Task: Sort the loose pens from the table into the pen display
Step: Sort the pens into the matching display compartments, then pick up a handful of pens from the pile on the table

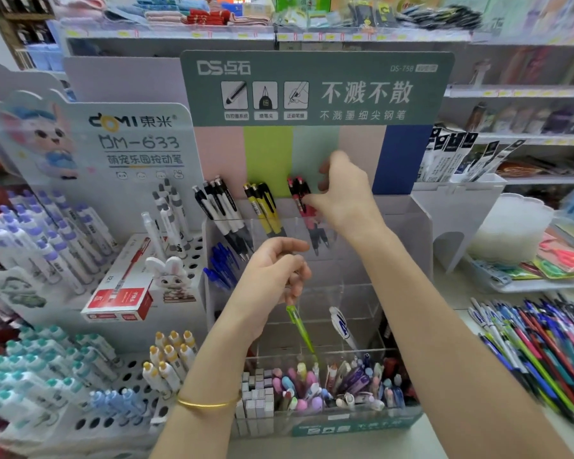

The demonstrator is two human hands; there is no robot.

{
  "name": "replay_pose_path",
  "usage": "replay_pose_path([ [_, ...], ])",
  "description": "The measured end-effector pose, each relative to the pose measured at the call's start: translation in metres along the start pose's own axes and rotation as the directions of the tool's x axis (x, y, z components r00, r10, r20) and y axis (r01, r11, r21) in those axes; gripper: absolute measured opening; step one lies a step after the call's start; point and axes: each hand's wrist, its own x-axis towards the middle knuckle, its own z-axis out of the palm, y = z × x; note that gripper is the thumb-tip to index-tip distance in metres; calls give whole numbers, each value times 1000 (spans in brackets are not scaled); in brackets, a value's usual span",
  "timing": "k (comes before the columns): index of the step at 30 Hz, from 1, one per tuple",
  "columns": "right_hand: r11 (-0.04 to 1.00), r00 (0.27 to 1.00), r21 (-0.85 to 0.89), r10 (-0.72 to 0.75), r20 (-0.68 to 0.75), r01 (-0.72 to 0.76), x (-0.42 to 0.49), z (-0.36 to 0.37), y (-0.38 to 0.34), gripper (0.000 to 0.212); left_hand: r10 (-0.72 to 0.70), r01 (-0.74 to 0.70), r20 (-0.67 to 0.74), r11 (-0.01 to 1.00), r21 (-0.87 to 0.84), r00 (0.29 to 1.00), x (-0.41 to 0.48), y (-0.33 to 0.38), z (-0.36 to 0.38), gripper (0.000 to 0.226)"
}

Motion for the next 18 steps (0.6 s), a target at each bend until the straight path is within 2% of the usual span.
replay_pose_path([
  [4, 984, 997, 177, 17, -80, -3, -32, -29, 18, 22, -17, 18, 87, 1000, -16, 996, 3, -1, 22, 23],
  [7, 942, 991, 325, 108, -79, -77, -65, -57, 49, 19, -27, 34, 192, 999, -34, 981, 8, -4, 54, 23],
  [10, 912, 963, 348, 259, -73, -219, -101, -89, 103, 17, -55, 73, 328, 997, -41, 943, 11, -15, 101, 24],
  [14, 832, 849, 332, 509, -141, -443, -146, -139, 194, 21, -142, 142, 463, 989, 34, 875, 13, -46, 177, 26],
  [18, 747, 743, 309, 651, -158, -589, -175, -177, 281, 19, -292, 231, 465, 955, 185, 836, 27, -100, 251, 24],
])
